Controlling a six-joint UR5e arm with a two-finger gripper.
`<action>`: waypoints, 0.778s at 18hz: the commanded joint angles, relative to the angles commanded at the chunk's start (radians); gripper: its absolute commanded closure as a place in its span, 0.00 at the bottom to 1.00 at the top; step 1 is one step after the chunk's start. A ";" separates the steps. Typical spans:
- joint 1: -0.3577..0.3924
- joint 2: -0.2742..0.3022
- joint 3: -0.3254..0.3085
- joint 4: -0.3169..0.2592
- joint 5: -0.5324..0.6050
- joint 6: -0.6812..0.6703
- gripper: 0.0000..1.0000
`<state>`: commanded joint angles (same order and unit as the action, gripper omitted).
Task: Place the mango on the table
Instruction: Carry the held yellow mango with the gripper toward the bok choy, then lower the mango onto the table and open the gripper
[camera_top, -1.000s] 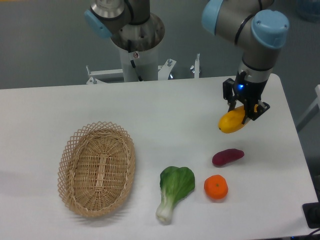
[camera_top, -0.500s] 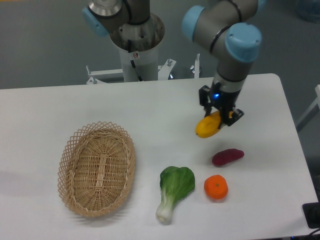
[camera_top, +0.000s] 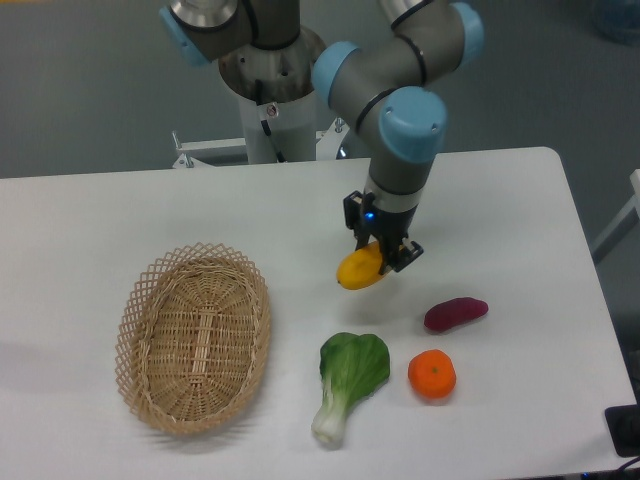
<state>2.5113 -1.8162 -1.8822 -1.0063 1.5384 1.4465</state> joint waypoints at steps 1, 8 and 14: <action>-0.012 -0.006 -0.003 0.000 0.015 -0.003 0.58; -0.025 -0.017 0.003 0.003 0.017 -0.002 0.14; -0.025 -0.019 0.008 0.049 0.012 -0.021 0.00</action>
<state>2.4866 -1.8347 -1.8745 -0.9572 1.5509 1.4251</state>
